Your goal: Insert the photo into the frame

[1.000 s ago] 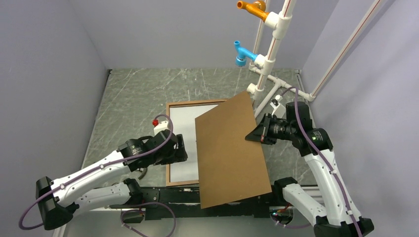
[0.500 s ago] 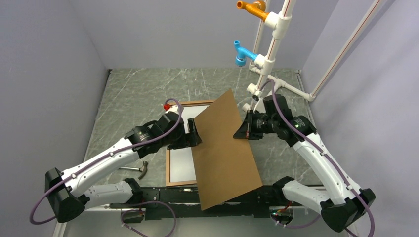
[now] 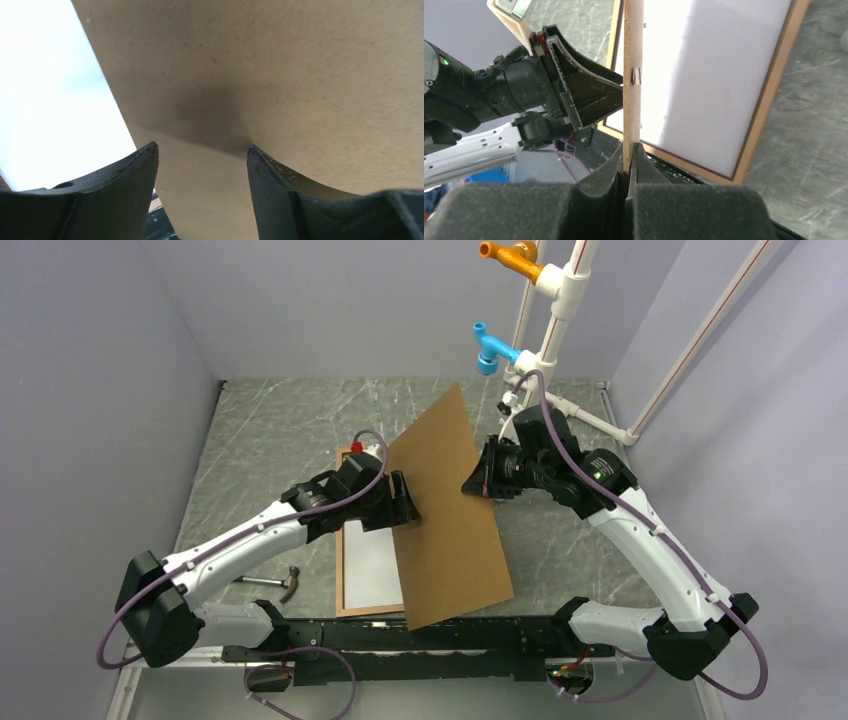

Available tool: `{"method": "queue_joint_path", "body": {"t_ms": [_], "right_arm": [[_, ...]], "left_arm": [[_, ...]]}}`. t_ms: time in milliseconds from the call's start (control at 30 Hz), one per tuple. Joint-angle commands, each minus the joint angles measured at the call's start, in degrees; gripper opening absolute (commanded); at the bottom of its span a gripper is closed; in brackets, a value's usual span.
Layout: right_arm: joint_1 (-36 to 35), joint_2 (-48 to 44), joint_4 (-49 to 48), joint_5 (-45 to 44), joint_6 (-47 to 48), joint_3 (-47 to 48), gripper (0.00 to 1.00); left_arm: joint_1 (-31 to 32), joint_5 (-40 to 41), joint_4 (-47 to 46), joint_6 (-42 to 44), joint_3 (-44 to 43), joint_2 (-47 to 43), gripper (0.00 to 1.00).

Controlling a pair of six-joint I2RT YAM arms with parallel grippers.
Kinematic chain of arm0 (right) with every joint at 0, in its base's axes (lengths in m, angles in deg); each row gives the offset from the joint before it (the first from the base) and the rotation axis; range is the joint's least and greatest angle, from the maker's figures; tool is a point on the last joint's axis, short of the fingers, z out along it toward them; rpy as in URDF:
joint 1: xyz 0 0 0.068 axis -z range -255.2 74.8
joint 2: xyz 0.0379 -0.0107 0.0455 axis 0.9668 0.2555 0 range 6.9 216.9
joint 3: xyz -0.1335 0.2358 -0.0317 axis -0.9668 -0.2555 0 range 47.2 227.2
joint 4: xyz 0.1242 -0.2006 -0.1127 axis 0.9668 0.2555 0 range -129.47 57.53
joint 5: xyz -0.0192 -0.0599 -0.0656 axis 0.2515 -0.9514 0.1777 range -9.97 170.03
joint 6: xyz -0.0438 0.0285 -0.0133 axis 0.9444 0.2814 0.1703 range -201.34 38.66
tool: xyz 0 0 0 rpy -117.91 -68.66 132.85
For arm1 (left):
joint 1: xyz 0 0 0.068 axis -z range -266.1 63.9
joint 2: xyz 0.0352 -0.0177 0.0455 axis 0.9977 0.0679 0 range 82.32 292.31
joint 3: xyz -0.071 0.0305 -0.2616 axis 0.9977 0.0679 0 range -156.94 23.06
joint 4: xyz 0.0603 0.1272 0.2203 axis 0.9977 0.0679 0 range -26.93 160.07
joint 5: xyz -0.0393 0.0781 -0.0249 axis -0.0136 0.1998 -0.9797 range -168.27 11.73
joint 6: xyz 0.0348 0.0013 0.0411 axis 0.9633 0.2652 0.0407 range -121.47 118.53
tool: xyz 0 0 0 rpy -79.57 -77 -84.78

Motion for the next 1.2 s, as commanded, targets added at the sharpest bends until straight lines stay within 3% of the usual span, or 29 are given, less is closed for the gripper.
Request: {"method": "queue_joint_path", "body": {"t_ms": [0,167,367,500,667,867,1167], "right_arm": [[-1.7,2.0,-1.1,-3.2,0.4,7.1,0.0],[-2.6,5.4,2.0,-5.5,2.6,10.6,0.03],[-3.5,5.6,-2.6,0.2,1.8,10.3,0.26],[-3.9,5.4,-6.7,5.2,0.4,7.5,0.48],[-4.4,4.8,-10.1,8.4,-1.2,4.6,0.61],[-4.9,3.3,-14.6,11.6,-2.6,3.5,0.64],[-7.7,4.0,-20.8,17.5,-2.9,0.2,0.68]], "left_arm": [[0.0,-2.2,-2.9,0.0,-1.3,2.6,0.66],[0.0,-3.2,-4.1,-0.4,0.8,4.7,0.58],[0.0,-4.0,-5.5,-0.6,2.4,6.0,0.52],[0.0,-3.8,-5.9,-0.8,3.9,5.1,0.54],[0.0,-3.3,-6.0,0.0,5.0,2.6,0.67],[-0.9,-3.4,-3.7,0.8,3.7,-4.4,0.85],[-5.7,-6.3,-6.9,-2.9,4.2,-20.2,0.93]]}}
